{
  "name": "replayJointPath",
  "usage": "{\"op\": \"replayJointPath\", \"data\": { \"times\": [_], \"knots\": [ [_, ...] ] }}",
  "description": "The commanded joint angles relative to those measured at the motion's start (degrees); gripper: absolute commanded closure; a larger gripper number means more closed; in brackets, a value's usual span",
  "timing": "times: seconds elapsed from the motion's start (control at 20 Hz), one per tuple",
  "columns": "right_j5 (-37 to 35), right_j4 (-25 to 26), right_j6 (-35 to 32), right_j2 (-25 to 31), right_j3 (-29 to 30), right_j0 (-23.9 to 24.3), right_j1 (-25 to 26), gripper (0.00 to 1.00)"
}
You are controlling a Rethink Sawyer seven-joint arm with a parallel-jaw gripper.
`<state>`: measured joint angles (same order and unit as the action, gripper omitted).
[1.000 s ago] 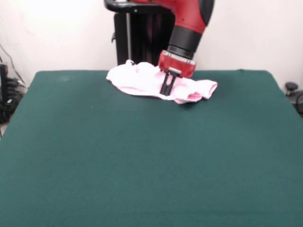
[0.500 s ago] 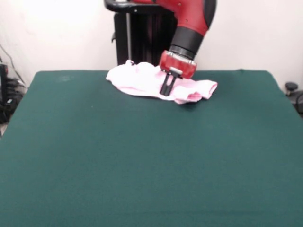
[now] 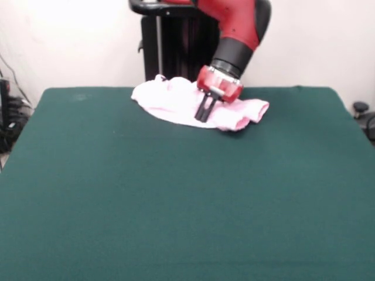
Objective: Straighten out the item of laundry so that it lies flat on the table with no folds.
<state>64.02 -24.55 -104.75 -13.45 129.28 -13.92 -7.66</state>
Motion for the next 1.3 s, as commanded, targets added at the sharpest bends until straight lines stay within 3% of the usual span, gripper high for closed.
{"op": "replayJointPath", "data": {
  "times": [0.05, 0.4, 0.9, 1.05, 1.3],
  "knots": [
    [3.04, -12.99, -12.84, 8.75, -21.53, 0.27, 3.02, 1.0],
    [4.14, -15.65, -9.91, 6.94, -23.8, -0.84, 3.49, 1.0],
    [-9.41, -13.77, -3.56, 7.41, -25.99, 0.21, -0.22, 1.0],
    [-11.79, -15.49, -3.3, 8.05, -26.26, -0.32, -1.13, 1.0],
    [-14.91, -23.99, -2.07, 10.14, -27.68, -3.15, -2.1, 1.0]
  ]
}}
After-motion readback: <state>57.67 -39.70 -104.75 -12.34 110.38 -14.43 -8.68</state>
